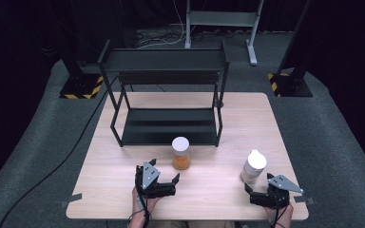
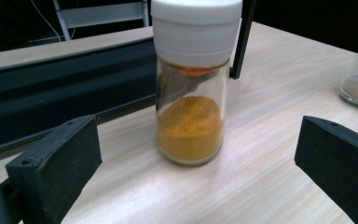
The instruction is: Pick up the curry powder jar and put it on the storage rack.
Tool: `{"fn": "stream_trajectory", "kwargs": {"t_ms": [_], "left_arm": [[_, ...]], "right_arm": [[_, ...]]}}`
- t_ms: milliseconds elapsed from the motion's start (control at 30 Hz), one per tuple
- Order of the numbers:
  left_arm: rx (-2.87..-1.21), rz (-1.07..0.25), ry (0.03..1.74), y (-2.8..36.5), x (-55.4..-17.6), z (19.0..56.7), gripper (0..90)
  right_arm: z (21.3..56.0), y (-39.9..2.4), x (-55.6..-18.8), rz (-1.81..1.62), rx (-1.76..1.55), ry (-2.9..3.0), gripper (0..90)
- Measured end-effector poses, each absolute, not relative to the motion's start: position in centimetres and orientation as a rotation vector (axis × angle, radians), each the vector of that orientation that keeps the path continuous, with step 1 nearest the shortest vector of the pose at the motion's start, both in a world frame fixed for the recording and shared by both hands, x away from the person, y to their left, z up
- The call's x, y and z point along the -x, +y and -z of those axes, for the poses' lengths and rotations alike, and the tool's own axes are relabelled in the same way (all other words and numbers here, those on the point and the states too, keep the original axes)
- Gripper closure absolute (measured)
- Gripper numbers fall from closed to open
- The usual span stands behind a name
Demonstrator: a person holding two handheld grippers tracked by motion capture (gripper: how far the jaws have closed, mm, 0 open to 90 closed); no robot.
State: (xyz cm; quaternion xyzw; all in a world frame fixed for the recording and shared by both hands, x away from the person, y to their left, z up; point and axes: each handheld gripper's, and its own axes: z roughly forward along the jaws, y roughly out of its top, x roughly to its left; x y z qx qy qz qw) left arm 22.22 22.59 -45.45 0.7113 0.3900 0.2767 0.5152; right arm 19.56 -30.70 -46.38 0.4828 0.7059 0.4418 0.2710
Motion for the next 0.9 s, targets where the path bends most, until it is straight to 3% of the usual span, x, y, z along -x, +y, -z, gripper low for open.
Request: {"fn": "stream_trajectory", "kwargs": {"t_ms": [900], "left_arm": [[-1.702,-0.676,0.906,20.0,-26.1,44.8,0.0]], "right_arm": [[46.4,-30.7,-19.5,-1.192,-1.309,1.892,0.0]]}}
